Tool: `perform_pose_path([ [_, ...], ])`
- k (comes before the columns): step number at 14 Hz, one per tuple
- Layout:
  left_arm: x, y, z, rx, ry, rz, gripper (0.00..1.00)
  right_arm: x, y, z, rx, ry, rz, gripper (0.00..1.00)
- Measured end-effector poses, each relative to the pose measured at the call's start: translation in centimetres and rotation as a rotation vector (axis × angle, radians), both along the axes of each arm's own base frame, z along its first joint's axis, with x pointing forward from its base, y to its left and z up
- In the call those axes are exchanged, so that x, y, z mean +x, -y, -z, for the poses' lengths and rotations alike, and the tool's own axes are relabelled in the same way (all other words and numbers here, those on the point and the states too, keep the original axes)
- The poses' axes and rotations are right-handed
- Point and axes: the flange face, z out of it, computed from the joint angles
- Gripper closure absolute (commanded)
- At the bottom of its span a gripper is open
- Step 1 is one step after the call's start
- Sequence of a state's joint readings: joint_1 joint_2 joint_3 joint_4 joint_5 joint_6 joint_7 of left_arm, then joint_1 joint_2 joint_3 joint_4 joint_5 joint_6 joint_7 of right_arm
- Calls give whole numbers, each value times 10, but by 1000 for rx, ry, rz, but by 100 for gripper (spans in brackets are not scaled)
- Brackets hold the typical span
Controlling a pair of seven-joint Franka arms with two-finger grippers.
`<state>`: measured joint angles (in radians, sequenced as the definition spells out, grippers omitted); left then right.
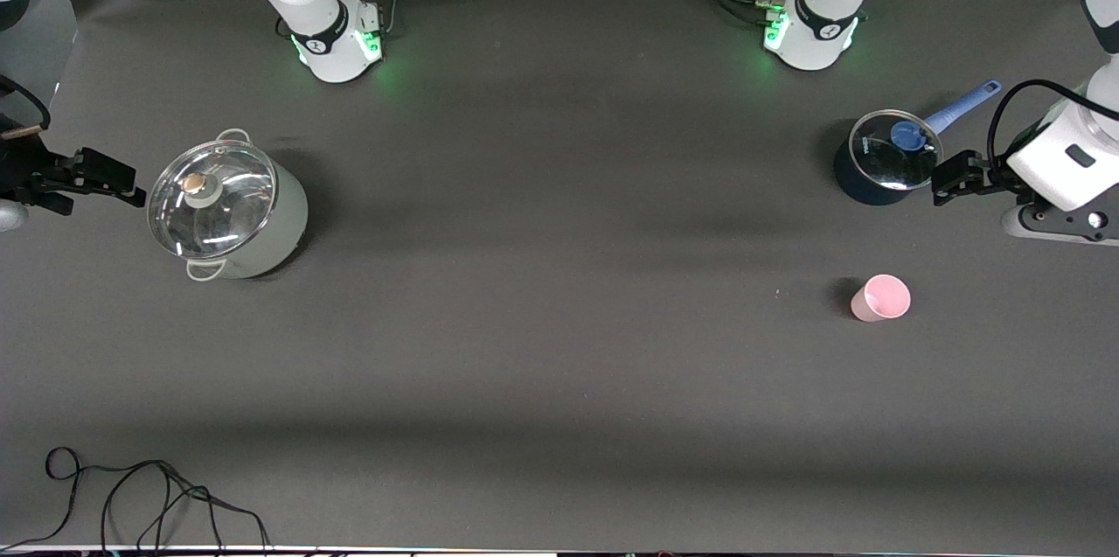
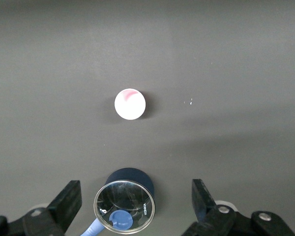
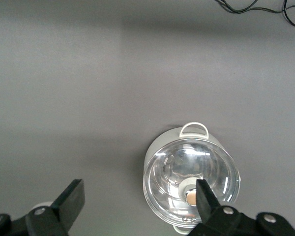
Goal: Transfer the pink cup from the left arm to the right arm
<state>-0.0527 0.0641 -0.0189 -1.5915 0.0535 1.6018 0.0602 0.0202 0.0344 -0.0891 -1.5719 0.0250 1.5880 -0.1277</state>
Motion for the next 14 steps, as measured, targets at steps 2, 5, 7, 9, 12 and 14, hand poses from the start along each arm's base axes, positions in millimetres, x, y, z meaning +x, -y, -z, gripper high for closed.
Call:
perform_pose_path([
  [2, 0, 0, 0, 0, 0, 0, 0, 0, 0, 0, 0, 0, 1, 0],
  [5, 0, 0, 0, 0, 0, 1, 0, 0, 1, 0, 0, 0, 2, 0],
  [7, 0, 0, 0, 0, 0, 3, 0, 0, 1, 0, 0, 0, 2, 0],
  [9, 0, 0, 0, -1, -1, 22, 0, 0, 1, 0, 0, 0, 2, 0],
  [12, 0, 0, 0, -2, -4, 50, 0, 0, 1, 0, 0, 0, 2, 0],
  [14, 0, -1, 1, -3, -5, 56, 2, 0, 0, 0, 0, 0, 0, 0],
])
